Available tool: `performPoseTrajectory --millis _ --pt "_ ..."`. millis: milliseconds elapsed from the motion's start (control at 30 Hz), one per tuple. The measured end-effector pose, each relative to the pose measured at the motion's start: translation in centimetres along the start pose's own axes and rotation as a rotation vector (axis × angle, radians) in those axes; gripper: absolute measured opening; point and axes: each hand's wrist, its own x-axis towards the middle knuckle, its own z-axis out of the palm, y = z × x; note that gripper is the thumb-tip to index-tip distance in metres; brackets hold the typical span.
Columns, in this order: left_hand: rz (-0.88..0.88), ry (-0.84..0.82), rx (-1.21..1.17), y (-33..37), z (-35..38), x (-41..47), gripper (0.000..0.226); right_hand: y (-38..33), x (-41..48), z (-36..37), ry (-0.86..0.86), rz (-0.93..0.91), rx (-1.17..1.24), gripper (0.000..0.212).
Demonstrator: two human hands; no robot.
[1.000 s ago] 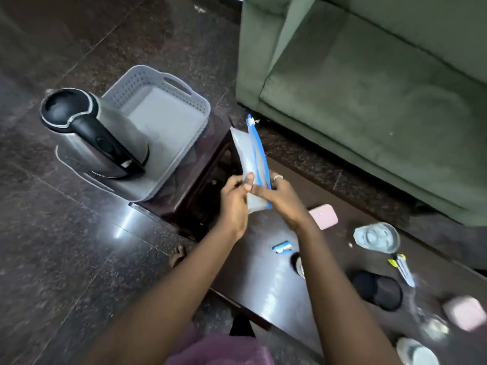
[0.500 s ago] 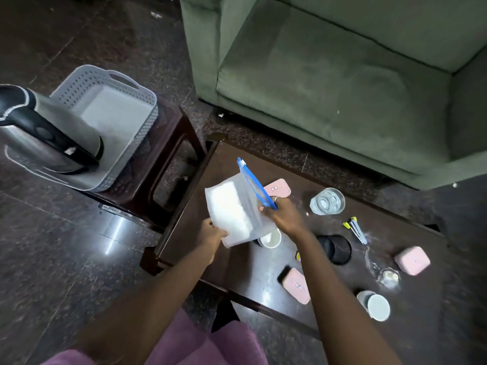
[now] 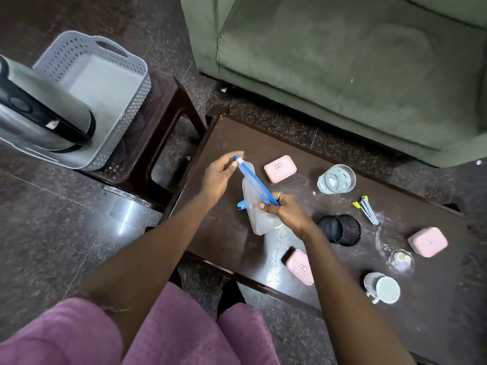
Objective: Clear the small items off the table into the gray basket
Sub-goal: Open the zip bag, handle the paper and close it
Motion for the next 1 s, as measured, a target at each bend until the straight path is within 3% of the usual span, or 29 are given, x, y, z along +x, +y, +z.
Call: performPoseTrajectory --millis 100,200,267,433,633,800,1000 --pt "-0.001 0.06 -0.029 0.2 -0.3 0.2 0.019 -1.0 0.1 -0.7 0.026 -0.007 -0.093 0.017" --pt "0.015 0.124 -0.099 0.7 -0.7 -0.2 0.012 -2.7 0.1 -1.4 0.071 -0.04 -0.392 0.04" --pt "0.08 0.124 -0.078 1.0 -0.8 -0.3 0.014 -4.3 0.1 -1.3 0.128 -0.13 -0.557 0.041" --pt "0.149 0.1 -0.077 1.9 -0.4 -0.7 0.021 -7.6 1.2 1.2 0.222 -0.317 -0.352 0.031" --pt "0.114 0.21 -0.166 2.1 -0.5 -0.5 0.021 -8.3 2.1 2.9 0.366 -0.471 -0.268 0.013" --pt "0.096 0.218 -0.187 1.7 -0.6 -0.6 0.02 -7.7 2.6 3.3 0.422 -0.447 -0.33 0.012" --pt "0.057 0.341 -0.267 1.5 -1.9 0.6 0.035 -4.6 2.4 2.1 0.498 -0.299 -0.349 0.014"
